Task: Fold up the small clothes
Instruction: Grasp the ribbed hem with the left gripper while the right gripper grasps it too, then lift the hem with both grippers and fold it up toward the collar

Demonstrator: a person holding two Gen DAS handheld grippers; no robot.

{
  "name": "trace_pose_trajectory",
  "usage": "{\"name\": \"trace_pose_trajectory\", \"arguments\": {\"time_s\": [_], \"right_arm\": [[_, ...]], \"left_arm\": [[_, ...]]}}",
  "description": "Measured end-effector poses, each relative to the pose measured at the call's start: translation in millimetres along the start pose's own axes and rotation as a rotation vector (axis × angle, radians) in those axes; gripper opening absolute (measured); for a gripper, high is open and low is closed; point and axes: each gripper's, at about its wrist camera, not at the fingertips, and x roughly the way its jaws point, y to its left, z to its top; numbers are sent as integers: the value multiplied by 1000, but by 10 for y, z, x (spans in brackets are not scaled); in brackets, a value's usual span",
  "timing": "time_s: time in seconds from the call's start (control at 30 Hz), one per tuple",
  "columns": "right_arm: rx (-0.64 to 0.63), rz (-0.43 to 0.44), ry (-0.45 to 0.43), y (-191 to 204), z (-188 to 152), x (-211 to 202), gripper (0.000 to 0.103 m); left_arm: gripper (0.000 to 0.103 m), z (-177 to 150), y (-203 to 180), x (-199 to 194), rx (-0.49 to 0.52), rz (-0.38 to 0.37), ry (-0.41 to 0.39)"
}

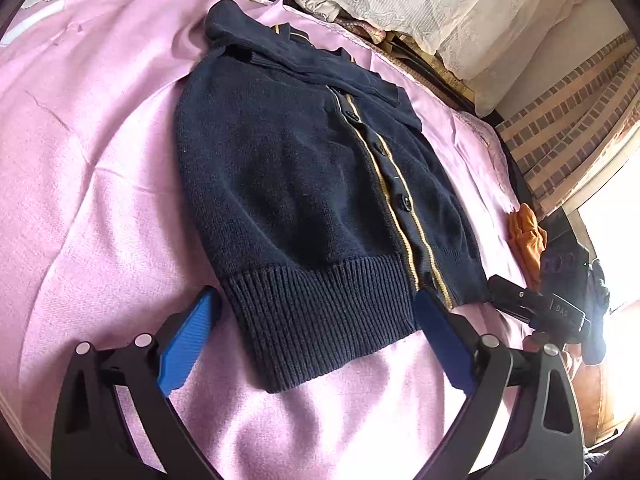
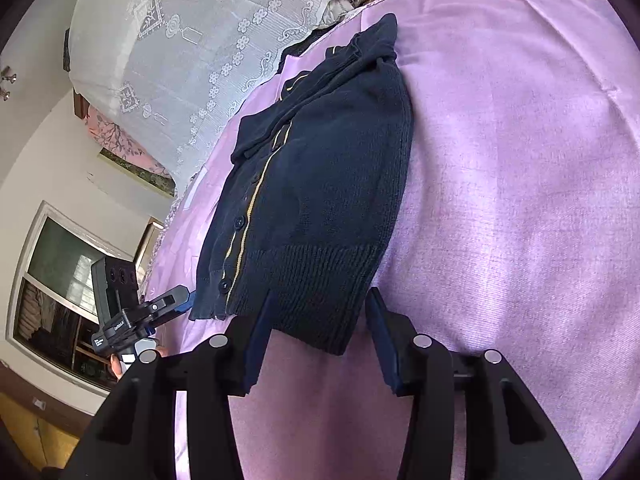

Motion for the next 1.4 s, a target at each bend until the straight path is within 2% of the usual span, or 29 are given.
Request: {"name": "trace_pose_trajectory", "arguments": {"time_s": [0.07, 0.13, 0.2, 0.47, 0.57, 0.6, 0.67, 0.7, 0.73, 1.0, 1.2, 1.4], "right_arm": [[8, -4, -2, -8, -2, 8, 41], [26, -8, -3, -33, 9, 24, 35], [46, -13, -3, -69, 12, 38, 25], [12, -31, 0, -21, 9, 71, 24], [-8, -42, -8, 3, -5, 60, 23], [-17, -45, -11, 13, -9, 57, 17], [-21, -37, -16, 14, -8, 43, 9], [-18, -31, -22, 11, -2, 26, 8], [-15, -23, -28, 9, 6, 7, 8], [-41, 9, -53, 178, 278, -96, 8], [-93, 29, -101, 430, 512, -137, 7], [-95, 43, -136, 512, 750, -189, 7]], "left_arm": [[89, -5, 6, -9, -5, -13, 1], [79, -23, -6, -2, -6, -20, 9], [73, -33, -29, 16, 4, -8, 13], [57, -58, -118, 52, 47, -9, 29], [41, -57, -118, 66, 57, 23, 27], [36, -52, -107, 68, 53, 26, 26], [29, -36, -72, 61, 42, 5, 28], [22, -31, -64, 59, 39, -13, 31], [20, -32, -65, 58, 39, -23, 31], [14, 149, -125, -38, 59, -43, 14], [14, 371, -287, -237, 122, -27, -56], [14, 628, -317, -360, 128, -18, -113]]}}
